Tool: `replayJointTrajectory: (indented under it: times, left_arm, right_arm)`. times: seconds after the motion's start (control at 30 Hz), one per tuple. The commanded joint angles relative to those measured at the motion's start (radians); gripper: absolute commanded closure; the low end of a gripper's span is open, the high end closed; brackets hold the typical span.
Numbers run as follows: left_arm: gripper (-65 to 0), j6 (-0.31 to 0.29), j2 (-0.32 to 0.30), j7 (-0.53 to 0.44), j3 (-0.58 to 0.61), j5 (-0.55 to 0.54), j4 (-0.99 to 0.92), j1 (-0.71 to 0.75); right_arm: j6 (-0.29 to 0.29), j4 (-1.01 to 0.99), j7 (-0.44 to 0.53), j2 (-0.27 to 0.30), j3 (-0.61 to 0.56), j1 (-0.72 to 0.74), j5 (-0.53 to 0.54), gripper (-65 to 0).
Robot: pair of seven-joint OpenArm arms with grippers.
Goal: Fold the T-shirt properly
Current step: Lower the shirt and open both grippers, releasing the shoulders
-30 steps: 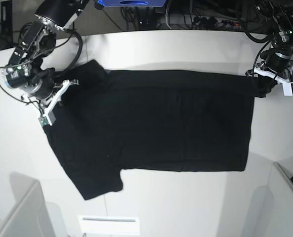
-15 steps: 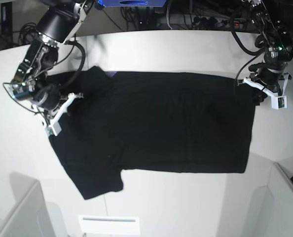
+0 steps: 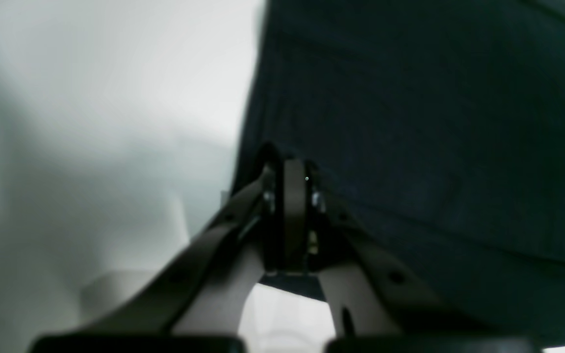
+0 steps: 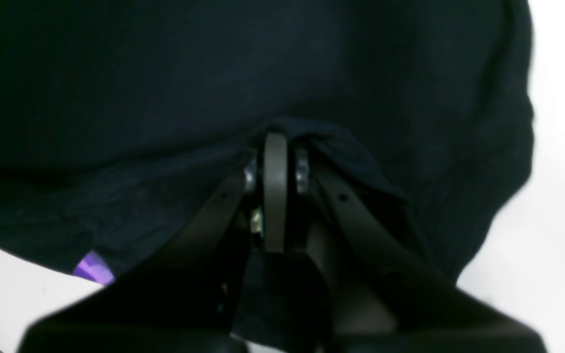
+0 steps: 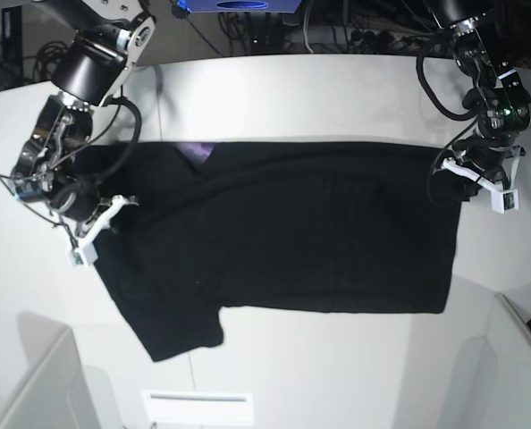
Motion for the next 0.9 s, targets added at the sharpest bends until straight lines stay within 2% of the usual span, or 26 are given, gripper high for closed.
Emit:
replayJointTrajectory:
  times: [0.0,0.83,0.87]
  left_arm:
    - [0.0,-0.003,-0.012,-0.021,-0.004,-0.006,0.005,-0.014]
    - [0.0,-0.003,-0.012,-0.021,-0.005,-0.006,-0.009,-0.051]
    - [-3.0,-0.003,-0.012,-0.021,-0.007,-0.006,-0.007,-0.052]
  right_arm:
    - [-0.003,0.014,0.033,0.007,0.002,0.020,0.019,0.0]
    - [-0.009,-0.004,0.040,0.023,0.006,0.011,0.021,0.0]
    - [-0.009,0.000,0.046,0.023,0.006,0.005,0.021,-6.0]
